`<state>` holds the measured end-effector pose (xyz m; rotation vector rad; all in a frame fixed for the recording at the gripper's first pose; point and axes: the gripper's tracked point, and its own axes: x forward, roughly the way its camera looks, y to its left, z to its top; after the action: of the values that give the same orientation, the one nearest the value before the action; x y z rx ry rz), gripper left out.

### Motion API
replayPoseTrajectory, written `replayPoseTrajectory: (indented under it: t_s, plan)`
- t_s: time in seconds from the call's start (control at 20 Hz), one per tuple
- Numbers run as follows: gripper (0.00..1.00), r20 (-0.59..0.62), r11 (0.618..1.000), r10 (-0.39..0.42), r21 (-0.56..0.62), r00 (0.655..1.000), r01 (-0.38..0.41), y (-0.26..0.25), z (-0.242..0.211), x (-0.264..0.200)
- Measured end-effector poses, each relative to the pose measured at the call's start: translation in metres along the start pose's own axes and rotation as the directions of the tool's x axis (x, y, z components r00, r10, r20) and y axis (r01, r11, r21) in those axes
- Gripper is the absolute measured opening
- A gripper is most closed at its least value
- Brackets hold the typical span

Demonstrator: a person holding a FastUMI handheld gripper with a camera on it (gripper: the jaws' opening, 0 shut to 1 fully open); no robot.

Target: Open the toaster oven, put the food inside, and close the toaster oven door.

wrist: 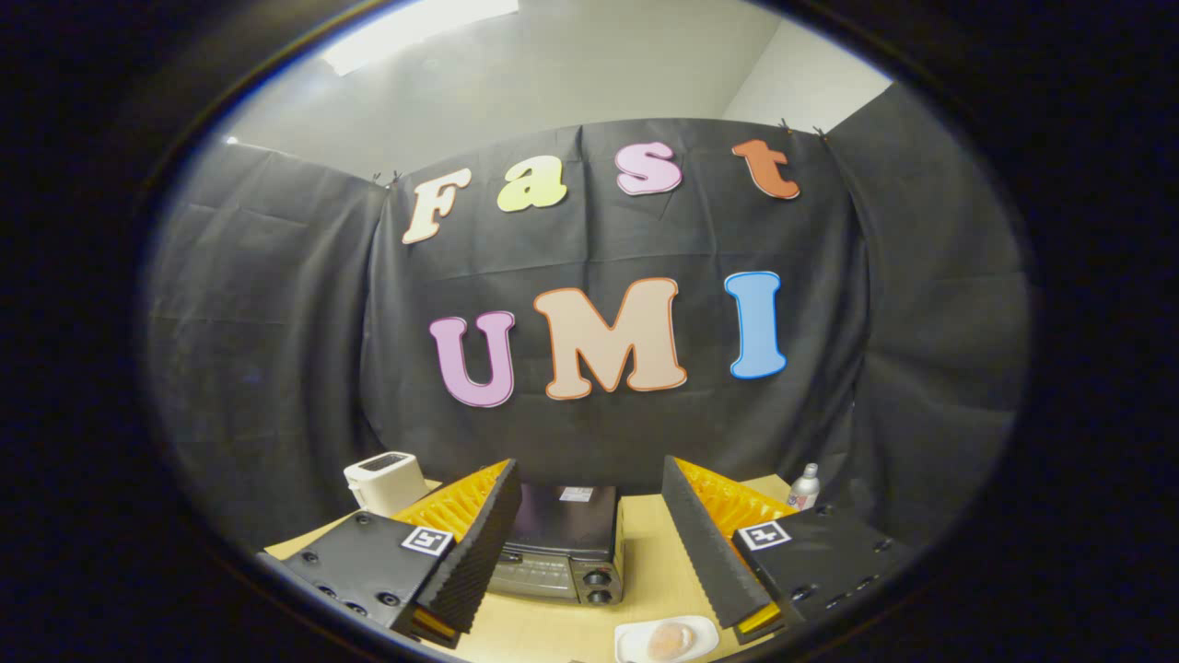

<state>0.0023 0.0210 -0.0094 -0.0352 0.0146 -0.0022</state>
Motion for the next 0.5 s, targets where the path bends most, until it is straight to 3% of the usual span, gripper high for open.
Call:
replayPoseTrajectory:
  t_s: [0.5]
  plan:
    - [0.96,-0.028,0.999,0.037,0.013,0.999,-0.037,0.028,-0.03,0.014]
